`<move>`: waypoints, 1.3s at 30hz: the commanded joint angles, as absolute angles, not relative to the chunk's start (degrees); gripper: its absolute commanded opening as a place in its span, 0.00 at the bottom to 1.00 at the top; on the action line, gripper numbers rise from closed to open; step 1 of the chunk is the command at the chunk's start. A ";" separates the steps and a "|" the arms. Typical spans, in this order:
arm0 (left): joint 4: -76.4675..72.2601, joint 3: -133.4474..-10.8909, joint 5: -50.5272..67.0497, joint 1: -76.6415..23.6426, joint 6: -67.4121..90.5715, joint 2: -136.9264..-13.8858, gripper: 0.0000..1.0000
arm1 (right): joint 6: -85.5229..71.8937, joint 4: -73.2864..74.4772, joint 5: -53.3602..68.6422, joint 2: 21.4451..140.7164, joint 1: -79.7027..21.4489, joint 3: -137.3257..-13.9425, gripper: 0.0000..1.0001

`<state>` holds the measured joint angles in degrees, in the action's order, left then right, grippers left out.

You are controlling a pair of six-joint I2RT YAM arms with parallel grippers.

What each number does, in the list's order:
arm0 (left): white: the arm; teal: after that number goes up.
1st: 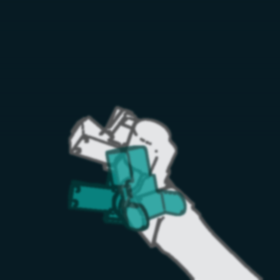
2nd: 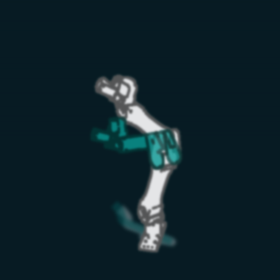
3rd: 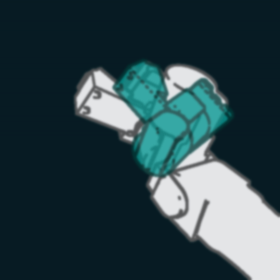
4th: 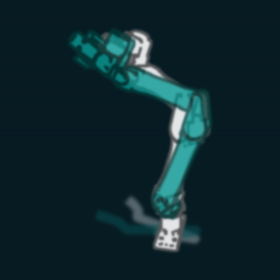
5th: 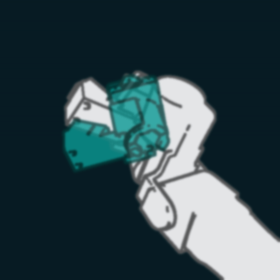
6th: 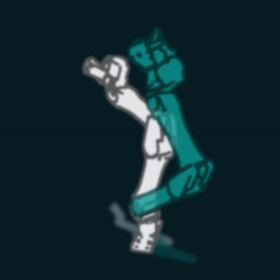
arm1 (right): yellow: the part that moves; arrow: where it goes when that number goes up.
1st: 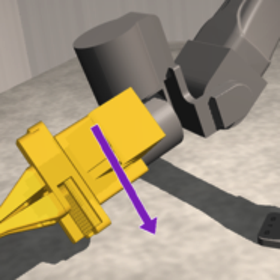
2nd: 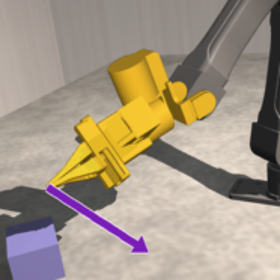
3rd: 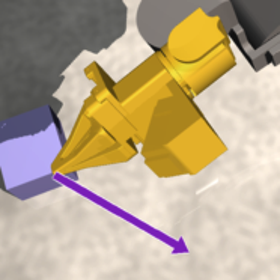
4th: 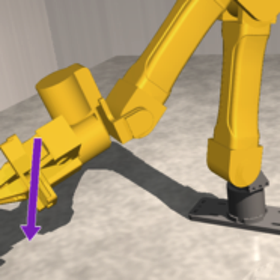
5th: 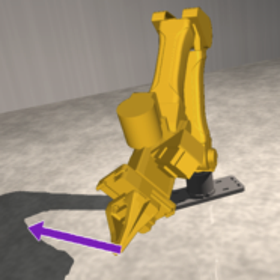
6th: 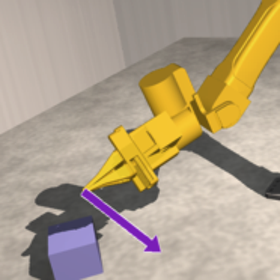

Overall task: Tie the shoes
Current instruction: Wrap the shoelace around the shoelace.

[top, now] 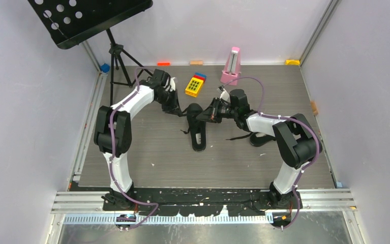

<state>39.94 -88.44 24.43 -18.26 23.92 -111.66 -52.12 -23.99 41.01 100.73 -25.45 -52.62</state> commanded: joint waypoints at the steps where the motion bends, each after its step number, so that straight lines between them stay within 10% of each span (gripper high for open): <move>1: 35.97 -86.50 24.61 -17.82 24.93 -107.76 0.00 | -50.74 -23.97 40.77 98.64 -25.49 -55.01 0.00; 14: 37.25 -77.59 20.64 -16.88 22.94 -104.75 0.00 | -50.85 -23.07 39.93 99.37 -25.49 -55.94 0.00; 26: 29.57 -71.42 17.01 -16.87 21.80 -101.60 0.39 | -46.47 -14.52 39.95 104.31 -25.53 -61.07 0.00; 39: 19.24 -69.64 28.66 -18.60 6.25 -99.36 0.43 | -44.52 -12.13 39.91 104.07 -25.49 -61.70 0.00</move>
<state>24.29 -68.27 21.58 -17.47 12.73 -98.91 -45.87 -11.81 39.53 104.40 -25.43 -59.90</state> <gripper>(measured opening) 0.434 0.023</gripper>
